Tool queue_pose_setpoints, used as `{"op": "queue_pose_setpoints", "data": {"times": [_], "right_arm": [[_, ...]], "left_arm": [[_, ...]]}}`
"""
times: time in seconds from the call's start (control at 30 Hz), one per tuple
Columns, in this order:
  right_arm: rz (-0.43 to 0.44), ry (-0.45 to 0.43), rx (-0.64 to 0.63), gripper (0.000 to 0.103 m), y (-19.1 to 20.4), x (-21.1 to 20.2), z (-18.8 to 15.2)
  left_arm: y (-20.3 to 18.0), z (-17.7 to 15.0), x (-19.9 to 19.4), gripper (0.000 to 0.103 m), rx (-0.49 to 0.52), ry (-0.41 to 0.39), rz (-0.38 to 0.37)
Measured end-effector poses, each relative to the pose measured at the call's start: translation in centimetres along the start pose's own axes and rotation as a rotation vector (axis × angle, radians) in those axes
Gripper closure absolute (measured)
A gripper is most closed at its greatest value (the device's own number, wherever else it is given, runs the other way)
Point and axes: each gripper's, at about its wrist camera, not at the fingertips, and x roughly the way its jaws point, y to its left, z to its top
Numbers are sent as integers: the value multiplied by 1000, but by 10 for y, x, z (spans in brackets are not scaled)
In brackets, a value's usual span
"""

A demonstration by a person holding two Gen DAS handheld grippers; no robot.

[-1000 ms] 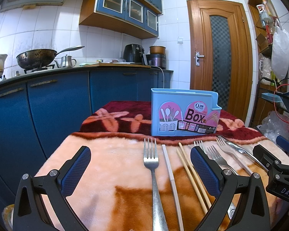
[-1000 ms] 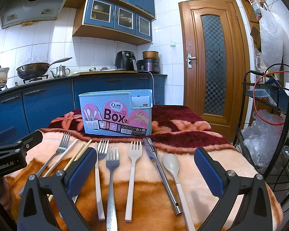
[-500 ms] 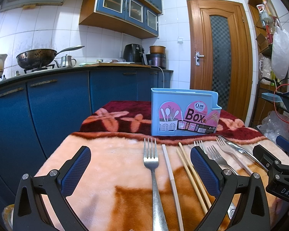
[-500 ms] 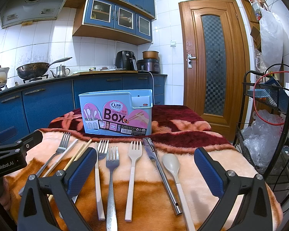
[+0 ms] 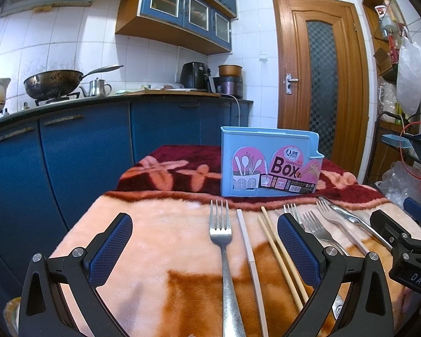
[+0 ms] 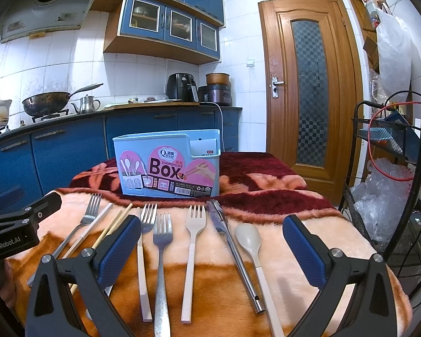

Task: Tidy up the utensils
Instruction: 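Grasp a silver fork with the left gripper while the right gripper grasps the silver knife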

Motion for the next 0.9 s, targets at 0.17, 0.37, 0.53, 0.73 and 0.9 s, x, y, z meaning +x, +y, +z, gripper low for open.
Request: {"op": "queue_pose_setpoints", "data": {"times": [0.17, 0.37, 0.53, 0.73, 0.9], "right_arm": [[11, 41, -9, 0, -1, 5, 4], [59, 138, -12, 0, -6, 11, 14], [81, 210, -52, 0, -12, 14, 27], [81, 350, -111, 0, -19, 30, 40], [106, 472, -141, 9, -24, 49, 49]], "left_arm": [[1, 1, 6, 0, -3, 23, -12], [3, 4, 22, 1, 13, 145, -53], [5, 7, 28, 0, 62, 213, -44], [15, 14, 46, 1, 94, 338, -15], [21, 19, 63, 1, 88, 470, -59]]}}
